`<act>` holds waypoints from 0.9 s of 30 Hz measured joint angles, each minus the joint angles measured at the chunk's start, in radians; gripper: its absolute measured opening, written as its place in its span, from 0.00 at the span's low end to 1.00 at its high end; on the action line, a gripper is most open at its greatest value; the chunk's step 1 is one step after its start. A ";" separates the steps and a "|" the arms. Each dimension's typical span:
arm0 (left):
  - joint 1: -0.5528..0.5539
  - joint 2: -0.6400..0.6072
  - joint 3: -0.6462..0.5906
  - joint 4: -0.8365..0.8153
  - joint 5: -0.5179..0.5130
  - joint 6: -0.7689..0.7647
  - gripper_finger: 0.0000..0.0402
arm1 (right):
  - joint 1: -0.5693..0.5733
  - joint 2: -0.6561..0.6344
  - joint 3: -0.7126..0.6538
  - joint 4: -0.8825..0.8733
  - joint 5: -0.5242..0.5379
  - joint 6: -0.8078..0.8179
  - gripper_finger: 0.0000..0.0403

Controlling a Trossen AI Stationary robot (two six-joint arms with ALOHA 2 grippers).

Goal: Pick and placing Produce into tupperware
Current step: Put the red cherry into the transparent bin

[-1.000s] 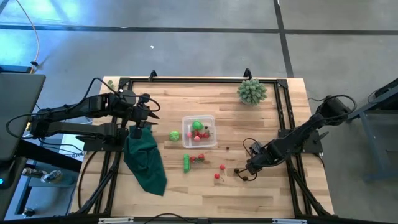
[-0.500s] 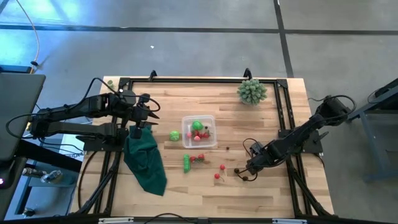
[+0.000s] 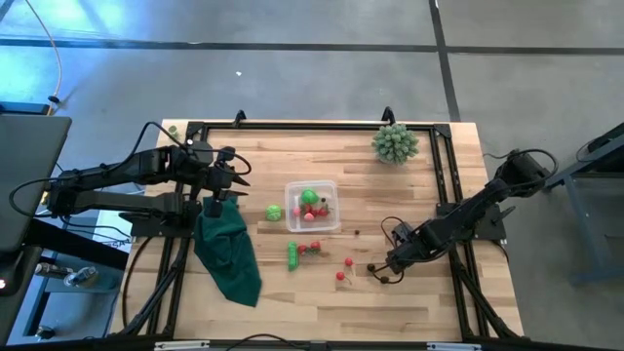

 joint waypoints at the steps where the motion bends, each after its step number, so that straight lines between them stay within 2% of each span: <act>1: 0.000 0.000 0.000 0.000 0.000 0.000 0.26 | 0.000 0.000 0.001 0.000 0.001 0.000 0.18; 8: 0.000 0.000 0.000 0.000 0.000 0.000 0.26 | -0.001 -0.036 0.065 -0.028 0.111 -0.036 0.18; 11: 0.000 0.000 0.000 0.000 0.000 0.000 0.26 | -0.001 -0.085 0.120 -0.045 0.222 -0.079 0.18; 14: 0.000 0.000 0.000 0.000 0.000 0.000 0.26 | -0.011 -0.126 0.178 -0.062 0.376 -0.161 0.18; 17: 0.000 0.000 0.000 0.000 0.000 0.000 0.26 | -0.037 -0.150 0.263 -0.048 0.531 -0.311 0.18; 19: 0.000 0.000 0.000 0.000 0.000 0.000 0.26 | -0.069 -0.149 0.328 -0.049 0.595 -0.438 0.18; 23: 0.000 0.000 0.000 0.000 0.000 0.000 0.26 | -0.170 -0.142 0.450 -0.013 0.631 -0.671 0.18; 27: 0.000 0.000 0.000 0.000 0.000 0.000 0.26 | -0.293 -0.100 0.559 0.042 0.567 -0.877 0.18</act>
